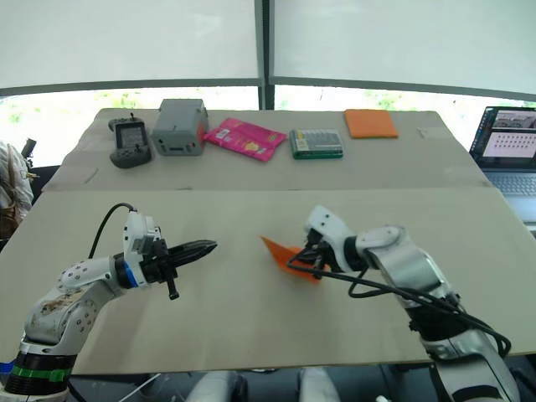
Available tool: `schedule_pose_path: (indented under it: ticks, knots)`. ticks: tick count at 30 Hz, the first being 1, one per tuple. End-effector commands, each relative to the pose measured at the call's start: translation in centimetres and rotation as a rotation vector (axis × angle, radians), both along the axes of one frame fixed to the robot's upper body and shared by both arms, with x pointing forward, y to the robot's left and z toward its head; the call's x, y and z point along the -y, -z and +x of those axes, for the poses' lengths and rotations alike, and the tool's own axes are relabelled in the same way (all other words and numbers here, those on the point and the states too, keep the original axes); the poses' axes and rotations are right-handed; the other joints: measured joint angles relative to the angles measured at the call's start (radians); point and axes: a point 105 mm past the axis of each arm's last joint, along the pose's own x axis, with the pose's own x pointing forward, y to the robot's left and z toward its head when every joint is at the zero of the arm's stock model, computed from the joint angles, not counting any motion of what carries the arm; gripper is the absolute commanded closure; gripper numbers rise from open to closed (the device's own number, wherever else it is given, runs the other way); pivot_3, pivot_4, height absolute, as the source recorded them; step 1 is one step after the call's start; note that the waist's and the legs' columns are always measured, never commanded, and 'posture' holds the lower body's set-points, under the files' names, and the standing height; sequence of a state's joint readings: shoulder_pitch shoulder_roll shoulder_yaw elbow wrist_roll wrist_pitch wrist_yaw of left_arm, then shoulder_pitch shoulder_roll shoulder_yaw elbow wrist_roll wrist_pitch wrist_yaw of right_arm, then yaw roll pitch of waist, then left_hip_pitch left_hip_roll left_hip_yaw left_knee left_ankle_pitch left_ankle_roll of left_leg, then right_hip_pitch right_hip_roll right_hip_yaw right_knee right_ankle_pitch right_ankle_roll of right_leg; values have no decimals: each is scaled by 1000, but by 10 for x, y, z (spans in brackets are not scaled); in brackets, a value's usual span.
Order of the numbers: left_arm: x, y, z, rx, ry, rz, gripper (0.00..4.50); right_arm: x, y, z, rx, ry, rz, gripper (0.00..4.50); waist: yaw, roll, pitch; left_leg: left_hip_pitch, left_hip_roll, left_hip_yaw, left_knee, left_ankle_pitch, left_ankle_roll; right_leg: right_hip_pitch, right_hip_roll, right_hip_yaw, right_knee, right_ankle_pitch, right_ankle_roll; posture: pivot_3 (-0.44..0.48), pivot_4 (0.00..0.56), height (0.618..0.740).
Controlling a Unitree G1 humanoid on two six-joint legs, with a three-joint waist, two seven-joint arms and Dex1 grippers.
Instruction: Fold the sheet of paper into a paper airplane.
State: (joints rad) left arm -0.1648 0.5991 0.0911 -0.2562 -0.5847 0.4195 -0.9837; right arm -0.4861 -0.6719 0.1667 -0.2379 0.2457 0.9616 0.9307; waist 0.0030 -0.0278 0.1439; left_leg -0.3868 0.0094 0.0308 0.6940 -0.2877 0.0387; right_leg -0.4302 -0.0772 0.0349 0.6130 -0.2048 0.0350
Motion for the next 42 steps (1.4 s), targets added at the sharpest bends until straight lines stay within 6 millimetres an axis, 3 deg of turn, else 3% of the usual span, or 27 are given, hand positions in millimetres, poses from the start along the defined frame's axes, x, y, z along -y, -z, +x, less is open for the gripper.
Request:
schedule_pose_path:
  ticks: [1,4,7,10,19,27,28,37,39,42]
  knots:
    - [8,-10,6,33,53,1,4500,74,-45,25,178,353,48,4486,2,0,0,0,0,0,0,0,0,0,0,0,0,0,0,0,150,740]
    - [14,-8,10,34,79,13,4500,134,-55,39,247,634,45,4486,8,0,0,2,-3,0,1,1,0,4,0,0,0,0,0,0,150,740]
    - [17,-4,13,23,83,32,4500,160,-58,45,269,775,91,4486,2,0,0,3,-5,0,1,0,0,5,1,0,-1,0,0,0,150,740]
    - [19,1,13,18,91,59,4500,174,-53,50,266,850,77,4486,-16,0,0,3,-4,0,0,0,0,4,2,1,-1,0,1,0,150,740]
    - [22,3,12,16,96,54,4500,182,-21,60,182,862,33,4486,-20,1,1,3,-3,1,0,1,0,5,1,4,-1,1,2,0,150,740]
    - [24,3,11,17,101,50,4500,180,-18,61,177,795,36,4486,-18,1,1,3,-2,1,0,0,0,5,1,4,-1,1,3,0,150,740]
    - [24,2,11,17,101,48,4500,181,-20,61,189,789,33,3882,-18,1,1,3,-2,1,0,0,0,5,1,4,-1,1,3,0,150,740]
    - [15,-1,16,-8,72,52,4500,169,-80,40,305,725,181,739,-15,3,2,2,-1,0,0,0,0,4,1,3,-1,1,3,0,150,740]
    - [12,3,18,-42,45,63,4500,146,-96,32,345,619,260,52,-15,3,2,2,-1,0,0,0,0,4,2,3,-1,1,3,0,150,740]
    - [6,6,25,-41,-39,85,4500,93,-99,7,369,362,335,52,-17,3,2,3,0,0,0,0,0,5,2,4,-1,1,3,0,150,740]
